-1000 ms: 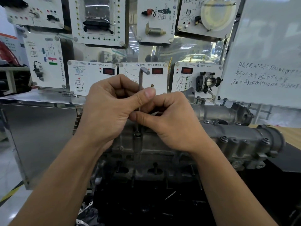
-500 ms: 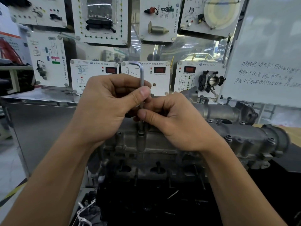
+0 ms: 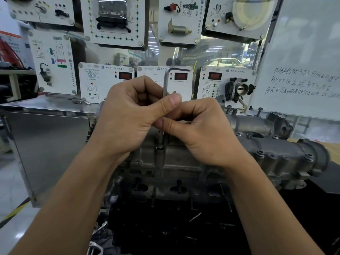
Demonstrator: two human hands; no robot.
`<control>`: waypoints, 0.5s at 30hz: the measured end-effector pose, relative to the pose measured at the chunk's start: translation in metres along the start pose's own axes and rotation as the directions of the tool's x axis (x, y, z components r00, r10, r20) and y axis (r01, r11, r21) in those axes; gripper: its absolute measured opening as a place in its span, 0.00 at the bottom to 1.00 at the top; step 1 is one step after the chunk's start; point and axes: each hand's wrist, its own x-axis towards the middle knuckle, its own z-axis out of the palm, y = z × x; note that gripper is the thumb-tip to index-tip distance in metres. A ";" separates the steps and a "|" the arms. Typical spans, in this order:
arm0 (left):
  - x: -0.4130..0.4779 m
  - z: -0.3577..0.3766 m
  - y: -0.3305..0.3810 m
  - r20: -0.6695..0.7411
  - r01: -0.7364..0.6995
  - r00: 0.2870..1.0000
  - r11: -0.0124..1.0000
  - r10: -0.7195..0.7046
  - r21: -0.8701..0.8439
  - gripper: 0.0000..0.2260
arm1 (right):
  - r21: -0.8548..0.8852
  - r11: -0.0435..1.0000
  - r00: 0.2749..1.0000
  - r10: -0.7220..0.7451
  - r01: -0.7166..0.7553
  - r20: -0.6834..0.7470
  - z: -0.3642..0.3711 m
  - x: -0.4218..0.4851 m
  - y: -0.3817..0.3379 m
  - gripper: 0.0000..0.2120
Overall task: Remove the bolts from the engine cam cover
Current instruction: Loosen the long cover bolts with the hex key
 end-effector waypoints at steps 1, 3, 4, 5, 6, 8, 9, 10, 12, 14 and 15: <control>0.000 -0.002 0.001 0.054 0.011 0.998 1.000 -0.011 0.000 0.06 | -0.003 1.000 1.000 0.000 0.000 0.002 -0.001 0.000 0.000 0.05; 0.000 -0.007 0.002 0.157 0.024 0.987 0.999 -0.028 0.028 0.03 | -0.006 1.000 1.000 0.013 -0.013 0.016 -0.003 -0.001 0.001 0.05; 0.000 -0.010 0.002 0.189 0.026 0.981 0.998 -0.035 0.049 0.04 | -0.008 1.000 0.999 0.020 -0.020 0.026 -0.004 -0.001 0.001 0.05; 0.000 -0.012 0.002 0.210 0.029 0.977 0.997 -0.042 0.066 0.07 | -0.010 1.000 0.999 0.024 -0.024 0.037 -0.005 -0.001 0.001 0.05; 0.000 -0.015 0.002 0.223 0.035 0.974 0.997 -0.051 0.073 0.09 | -0.010 1.000 0.998 0.024 -0.024 0.050 -0.005 -0.001 0.001 0.05; 0.000 -0.018 0.004 0.236 0.044 0.970 0.997 -0.057 0.060 0.11 | -0.006 1.000 0.996 0.024 -0.024 0.085 -0.006 -0.001 0.000 0.05; 0.000 -0.018 0.004 0.230 0.045 0.972 0.998 -0.056 0.054 0.11 | -0.010 1.000 0.995 0.022 -0.021 0.101 -0.006 0.000 0.001 0.06; -0.001 -0.018 0.005 0.213 0.041 0.976 0.998 -0.052 0.053 0.10 | -0.025 1.000 0.993 0.019 -0.016 0.118 -0.007 -0.001 0.001 0.07; -0.001 -0.015 0.004 0.161 0.021 0.987 0.998 -0.031 0.062 0.07 | -0.062 0.998 0.989 0.017 -0.008 0.149 -0.008 0.000 0.002 0.09; -0.002 -0.012 0.005 0.120 -0.002 0.993 0.998 -0.006 0.068 0.06 | -0.069 0.998 0.987 0.010 0.001 0.158 -0.008 0.000 0.002 0.10; -0.002 -0.010 0.005 0.106 -0.015 0.994 0.997 0.008 0.070 0.06 | -0.060 0.998 0.988 -0.001 0.010 0.152 -0.007 0.000 0.002 0.09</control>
